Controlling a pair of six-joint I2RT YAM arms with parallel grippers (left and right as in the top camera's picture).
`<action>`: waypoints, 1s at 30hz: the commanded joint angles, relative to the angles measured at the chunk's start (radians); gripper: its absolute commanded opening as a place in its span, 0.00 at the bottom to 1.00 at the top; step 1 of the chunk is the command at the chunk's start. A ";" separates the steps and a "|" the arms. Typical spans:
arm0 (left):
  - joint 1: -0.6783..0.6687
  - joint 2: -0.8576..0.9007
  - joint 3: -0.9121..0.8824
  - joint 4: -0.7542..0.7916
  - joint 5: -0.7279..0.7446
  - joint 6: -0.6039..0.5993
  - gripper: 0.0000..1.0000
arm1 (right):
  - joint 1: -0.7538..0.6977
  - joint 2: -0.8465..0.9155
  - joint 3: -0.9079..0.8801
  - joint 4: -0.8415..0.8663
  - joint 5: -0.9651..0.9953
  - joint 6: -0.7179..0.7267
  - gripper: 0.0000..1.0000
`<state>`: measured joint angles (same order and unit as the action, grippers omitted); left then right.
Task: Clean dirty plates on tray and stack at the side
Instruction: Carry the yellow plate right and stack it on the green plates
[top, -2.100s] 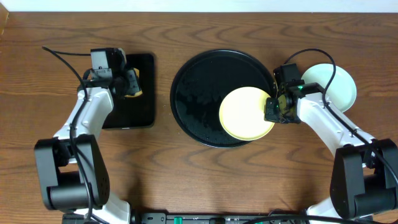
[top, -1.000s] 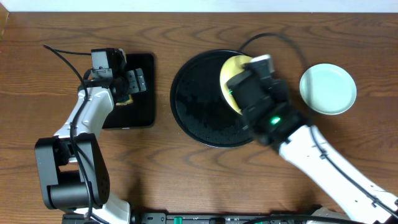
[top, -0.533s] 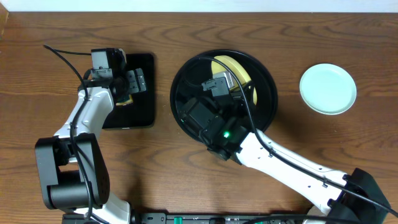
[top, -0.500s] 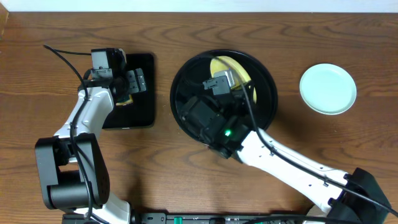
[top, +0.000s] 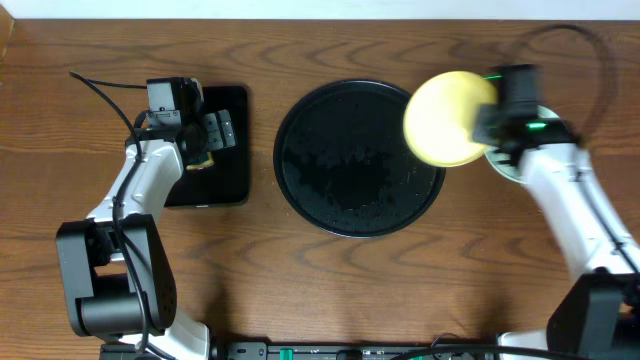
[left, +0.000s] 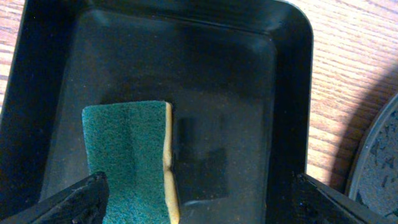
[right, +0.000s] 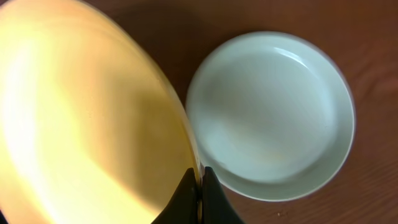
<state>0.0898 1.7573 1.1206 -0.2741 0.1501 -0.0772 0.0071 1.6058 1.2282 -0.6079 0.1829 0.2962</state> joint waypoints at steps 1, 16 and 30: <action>0.001 -0.001 -0.007 -0.002 -0.010 0.006 0.94 | -0.223 -0.002 0.015 0.008 -0.362 0.026 0.01; 0.001 -0.001 -0.007 -0.002 -0.010 0.006 0.94 | -0.565 0.236 0.015 0.138 -0.446 0.051 0.02; 0.001 -0.001 -0.007 -0.002 -0.010 0.006 0.94 | -0.520 0.227 0.060 -0.005 -0.633 -0.175 0.59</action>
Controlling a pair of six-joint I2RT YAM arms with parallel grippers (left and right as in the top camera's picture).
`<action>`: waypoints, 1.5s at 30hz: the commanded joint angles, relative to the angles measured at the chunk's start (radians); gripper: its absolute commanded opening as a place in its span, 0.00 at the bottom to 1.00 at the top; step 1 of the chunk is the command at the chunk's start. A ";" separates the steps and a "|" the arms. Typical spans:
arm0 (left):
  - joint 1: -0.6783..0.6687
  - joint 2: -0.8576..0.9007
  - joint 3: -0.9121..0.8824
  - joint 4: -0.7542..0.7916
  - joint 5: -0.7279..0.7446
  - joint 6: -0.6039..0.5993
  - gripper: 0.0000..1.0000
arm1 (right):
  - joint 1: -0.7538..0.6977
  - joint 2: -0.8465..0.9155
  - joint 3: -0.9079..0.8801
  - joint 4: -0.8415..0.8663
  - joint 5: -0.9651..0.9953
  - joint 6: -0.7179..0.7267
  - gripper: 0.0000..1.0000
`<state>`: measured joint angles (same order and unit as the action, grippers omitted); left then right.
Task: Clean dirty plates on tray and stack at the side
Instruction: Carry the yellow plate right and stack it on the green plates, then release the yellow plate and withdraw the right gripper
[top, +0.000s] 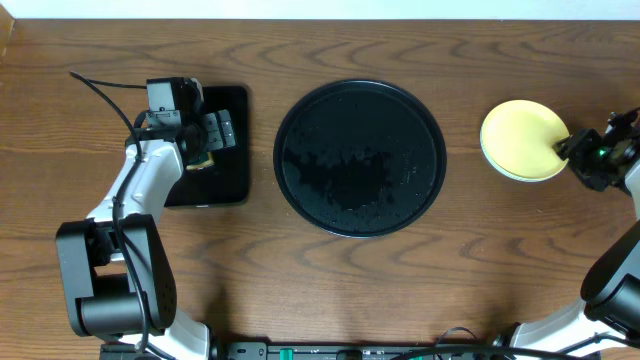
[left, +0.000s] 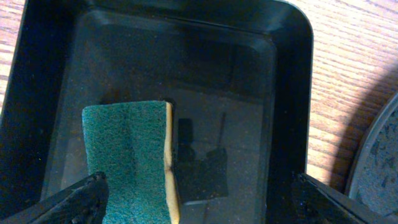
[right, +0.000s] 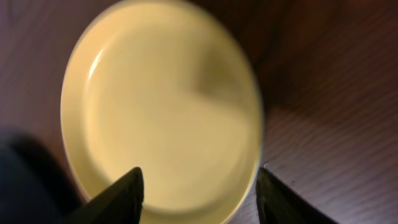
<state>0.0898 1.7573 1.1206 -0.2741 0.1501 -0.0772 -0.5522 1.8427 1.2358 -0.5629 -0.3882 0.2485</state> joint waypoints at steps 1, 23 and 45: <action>0.001 -0.001 -0.007 -0.002 -0.010 0.006 0.94 | 0.056 -0.010 0.064 -0.070 -0.063 -0.162 0.59; 0.001 -0.001 -0.007 -0.002 -0.010 0.006 0.94 | 0.695 -0.010 0.158 -0.181 0.082 -0.485 0.99; 0.001 -0.001 -0.007 -0.002 -0.010 0.006 0.94 | 0.724 -0.513 0.155 -0.189 0.093 -0.485 0.99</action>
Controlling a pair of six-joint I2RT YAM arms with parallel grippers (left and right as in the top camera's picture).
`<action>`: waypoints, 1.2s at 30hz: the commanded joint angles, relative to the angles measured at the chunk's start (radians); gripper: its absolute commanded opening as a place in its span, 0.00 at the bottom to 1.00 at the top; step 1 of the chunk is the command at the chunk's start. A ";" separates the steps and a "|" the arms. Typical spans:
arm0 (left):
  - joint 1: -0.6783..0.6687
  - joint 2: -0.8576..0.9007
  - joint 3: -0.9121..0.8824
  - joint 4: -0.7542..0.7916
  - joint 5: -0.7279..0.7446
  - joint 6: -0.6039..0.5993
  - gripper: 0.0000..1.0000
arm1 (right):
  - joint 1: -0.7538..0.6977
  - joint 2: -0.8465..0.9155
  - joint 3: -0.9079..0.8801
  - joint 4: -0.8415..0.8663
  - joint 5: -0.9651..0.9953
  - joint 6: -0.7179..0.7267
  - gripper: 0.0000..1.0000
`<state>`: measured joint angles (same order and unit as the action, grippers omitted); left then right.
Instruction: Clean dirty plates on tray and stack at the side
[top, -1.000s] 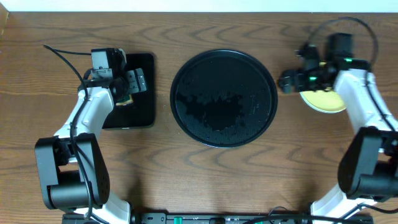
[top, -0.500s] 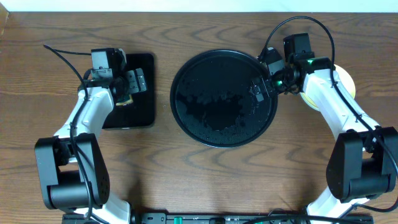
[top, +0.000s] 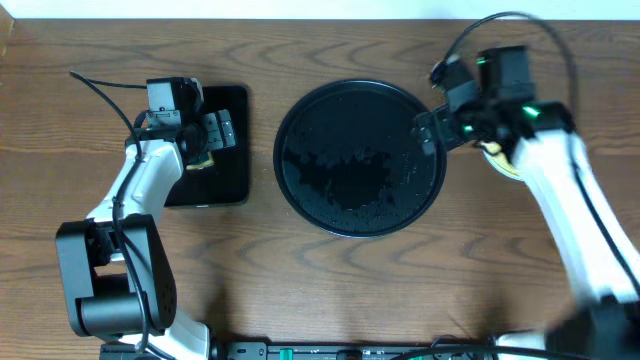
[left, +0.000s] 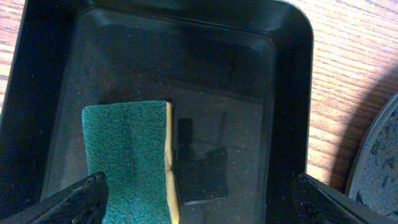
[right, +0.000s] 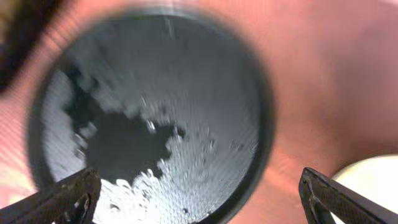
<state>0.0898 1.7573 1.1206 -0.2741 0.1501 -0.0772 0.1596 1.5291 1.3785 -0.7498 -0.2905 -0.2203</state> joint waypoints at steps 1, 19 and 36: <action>0.001 -0.001 -0.007 -0.002 -0.010 0.006 0.94 | 0.012 -0.243 0.013 -0.002 -0.005 -0.016 0.99; 0.001 -0.001 -0.007 -0.002 -0.010 0.006 0.94 | -0.127 -1.319 -0.541 0.280 0.117 -0.236 0.99; 0.001 -0.001 -0.007 -0.002 -0.010 0.006 0.94 | -0.145 -1.524 -1.368 1.025 0.102 -0.011 0.99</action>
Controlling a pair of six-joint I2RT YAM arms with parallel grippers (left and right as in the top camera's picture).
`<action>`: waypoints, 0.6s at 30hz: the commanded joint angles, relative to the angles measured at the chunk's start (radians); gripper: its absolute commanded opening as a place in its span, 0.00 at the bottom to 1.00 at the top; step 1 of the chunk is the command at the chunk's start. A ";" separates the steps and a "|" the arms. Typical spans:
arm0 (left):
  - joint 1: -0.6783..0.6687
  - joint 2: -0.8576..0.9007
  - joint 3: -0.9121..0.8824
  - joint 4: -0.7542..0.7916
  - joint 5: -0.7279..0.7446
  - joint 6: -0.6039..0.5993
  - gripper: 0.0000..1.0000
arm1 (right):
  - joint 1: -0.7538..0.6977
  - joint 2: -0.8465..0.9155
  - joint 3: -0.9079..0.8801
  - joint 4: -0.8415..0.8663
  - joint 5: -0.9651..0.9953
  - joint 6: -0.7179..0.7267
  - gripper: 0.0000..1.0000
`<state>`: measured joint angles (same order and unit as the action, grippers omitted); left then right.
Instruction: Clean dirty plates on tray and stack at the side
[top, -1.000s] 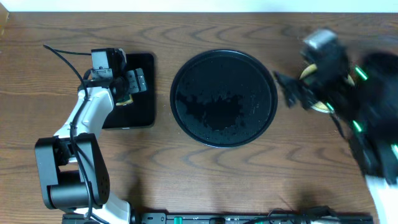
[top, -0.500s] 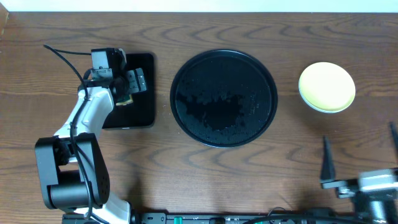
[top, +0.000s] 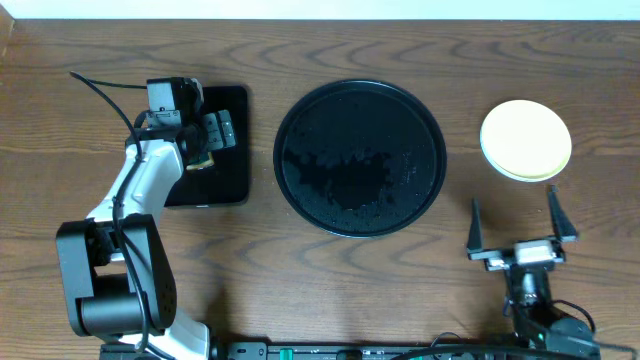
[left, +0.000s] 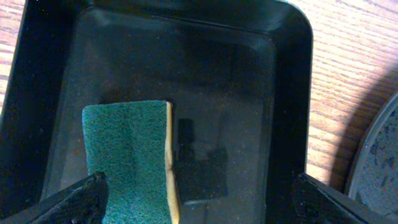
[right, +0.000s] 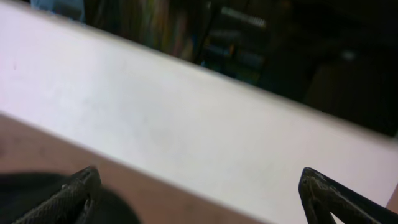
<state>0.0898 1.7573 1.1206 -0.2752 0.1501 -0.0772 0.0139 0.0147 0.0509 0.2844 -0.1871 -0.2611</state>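
A yellow plate (top: 525, 140) lies on top of a paler plate at the table's right side, apart from both grippers. The round black tray (top: 360, 158) in the middle holds no plates, only water drops. My right gripper (top: 514, 222) stands open near the front right, fingers pointing toward the far side; its wrist view shows only a white wall between the fingertips (right: 81, 186). My left gripper (left: 199, 208) hangs open over the small black rectangular tray (left: 286, 74), just above the green sponge (left: 127, 158) lying in it.
The round tray's rim (left: 379, 168) shows at the right edge of the left wrist view. A black cable (top: 100, 85) runs from the left arm across the far left of the wooden table (top: 330, 270).
My right arm was over the round tray's right edge; now it stands back at the front right, gripper open and level. The left arm, sponge and plates have not moved.
My right gripper was shut on the yellow plate's rim, holding it tilted next to the pale plate. Then the yellow plate lay on the pale plate with the gripper open beside it. Afterwards the arm was over the round tray's edge, and now it is at the front.
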 joint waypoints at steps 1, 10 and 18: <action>0.001 -0.001 -0.007 -0.001 -0.010 0.006 0.94 | 0.000 -0.010 -0.046 -0.043 0.000 0.029 0.99; 0.001 -0.001 -0.007 -0.001 -0.010 0.006 0.94 | 0.001 -0.010 -0.045 -0.363 0.165 0.143 0.99; 0.001 -0.001 -0.007 -0.001 -0.010 0.006 0.94 | 0.001 -0.010 -0.046 -0.359 0.179 0.216 0.99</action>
<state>0.0898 1.7573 1.1206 -0.2760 0.1501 -0.0772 0.0139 0.0116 0.0067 -0.0692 -0.0315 -0.1005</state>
